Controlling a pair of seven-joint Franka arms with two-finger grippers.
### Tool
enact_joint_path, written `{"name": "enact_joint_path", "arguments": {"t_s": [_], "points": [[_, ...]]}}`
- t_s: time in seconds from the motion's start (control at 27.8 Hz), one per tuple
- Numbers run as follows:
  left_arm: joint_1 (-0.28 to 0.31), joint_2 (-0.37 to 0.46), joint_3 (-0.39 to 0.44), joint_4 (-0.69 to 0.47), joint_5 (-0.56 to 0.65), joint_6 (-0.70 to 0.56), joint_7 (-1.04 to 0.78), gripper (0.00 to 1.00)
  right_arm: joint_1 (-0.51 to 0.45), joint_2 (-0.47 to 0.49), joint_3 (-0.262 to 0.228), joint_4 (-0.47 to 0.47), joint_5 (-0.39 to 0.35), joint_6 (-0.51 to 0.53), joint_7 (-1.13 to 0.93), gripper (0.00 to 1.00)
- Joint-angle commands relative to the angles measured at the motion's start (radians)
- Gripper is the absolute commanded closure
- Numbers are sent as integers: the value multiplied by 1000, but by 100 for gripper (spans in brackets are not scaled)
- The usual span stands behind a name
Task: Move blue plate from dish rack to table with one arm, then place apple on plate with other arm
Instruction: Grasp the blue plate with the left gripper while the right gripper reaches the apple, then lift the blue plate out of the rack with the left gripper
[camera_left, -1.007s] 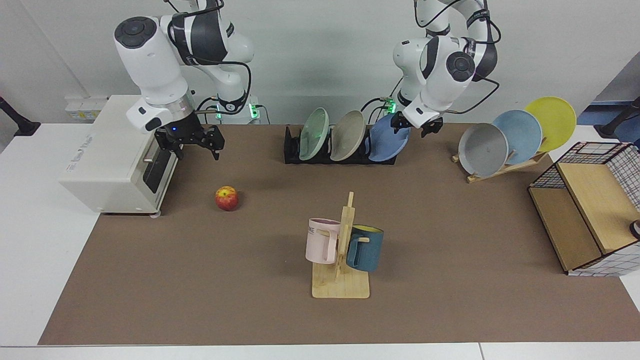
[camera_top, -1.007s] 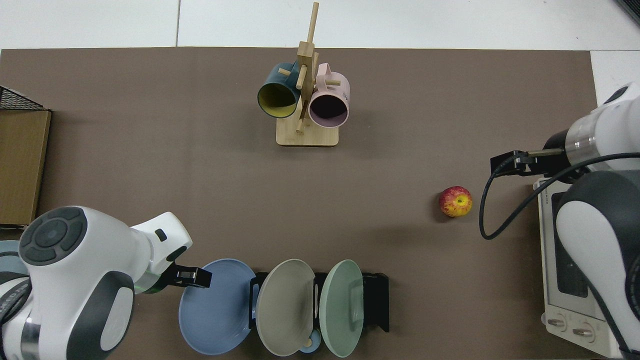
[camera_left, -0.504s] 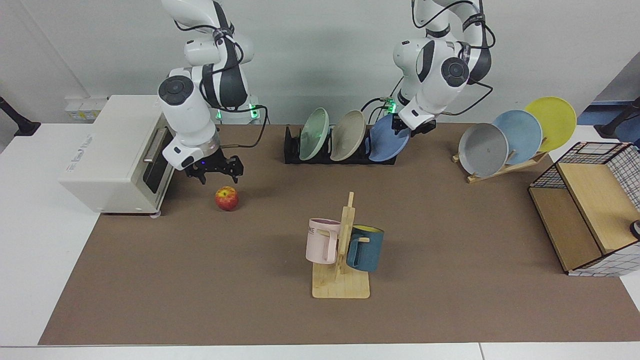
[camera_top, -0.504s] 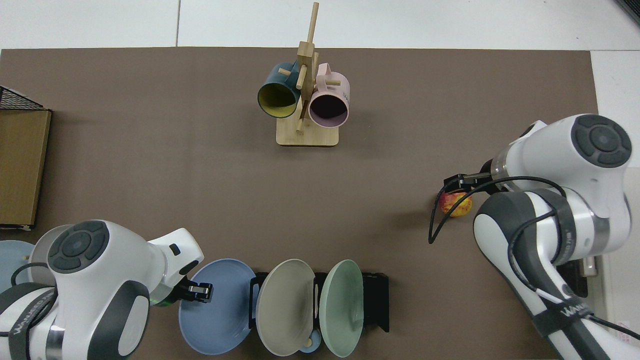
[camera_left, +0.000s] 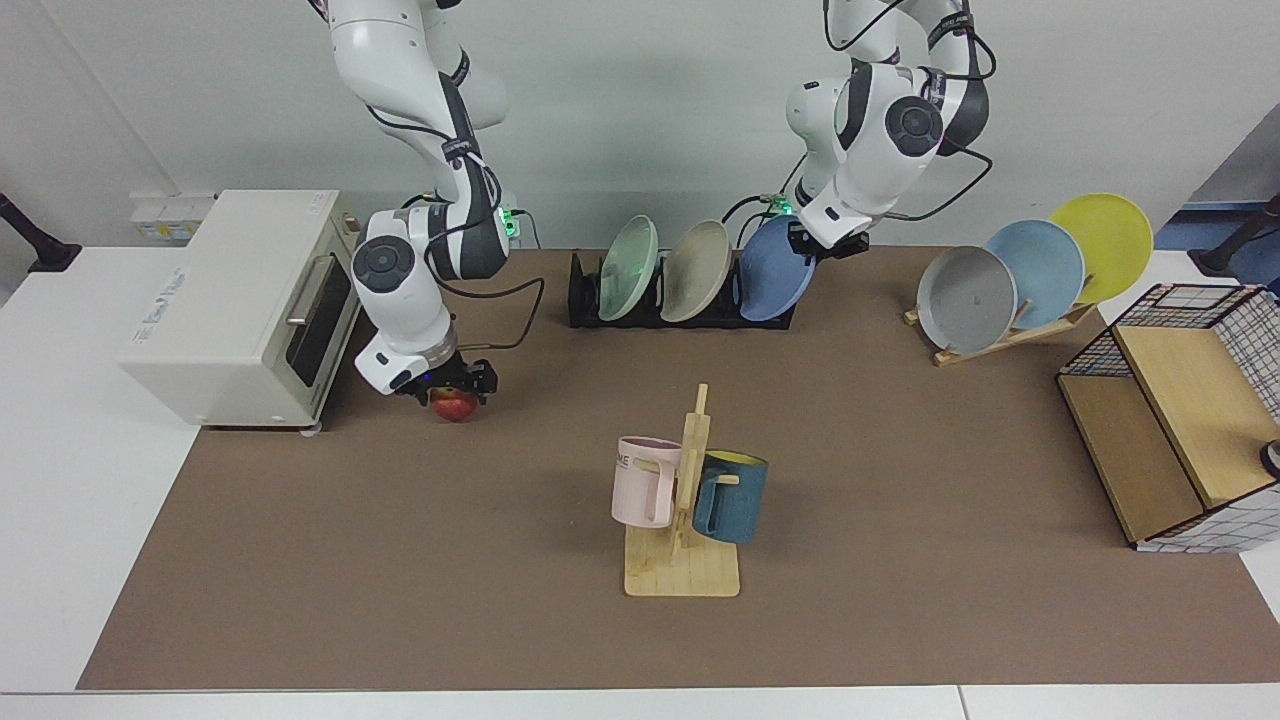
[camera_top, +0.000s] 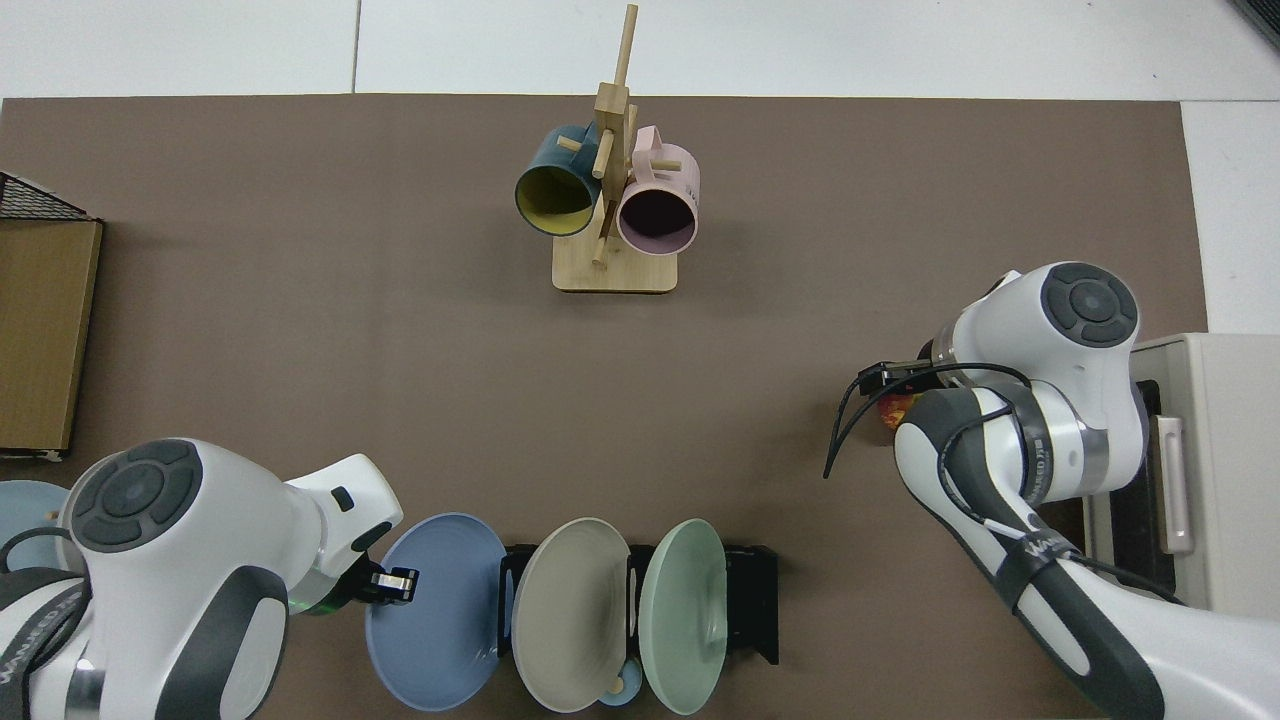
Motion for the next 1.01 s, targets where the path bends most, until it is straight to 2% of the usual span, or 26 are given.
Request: {"name": "enact_joint_path", "arguments": {"t_s": [0.0,0.04,0.07,0.18,0.25,0.47,0.68,0.83,0.97], "points": [[11,-15,-4,73,102,-81,-21,100,-12,13,5,-28,-6,44,-2,0],[11,-15,-4,87,122,-91,-21,100,-12,13,5,-28,-5,41,-2,3],[11,-13,-4,106,134,-94,-21,100,-11,13,5,-28,-6,35,-2,13],[11,7,3,153,137,-89,-21,100,-1,6,5,-28,-5,21,2,65],[12,34,6,179,137,-71,-21,100,2,-4,5,-25,-6,0,13,82],[11,143,48,290,114,-28,-21,100,5,-72,6,-6,-6,-57,18,100],[5,227,120,334,-86,84,-9,100,-1,-93,5,101,-5,-181,16,100],[2,310,120,351,-155,150,12,100,-6,-95,3,201,-9,-276,13,100],[0,386,108,354,-319,243,14,100,-6,-95,3,277,-12,-347,15,100]]}}
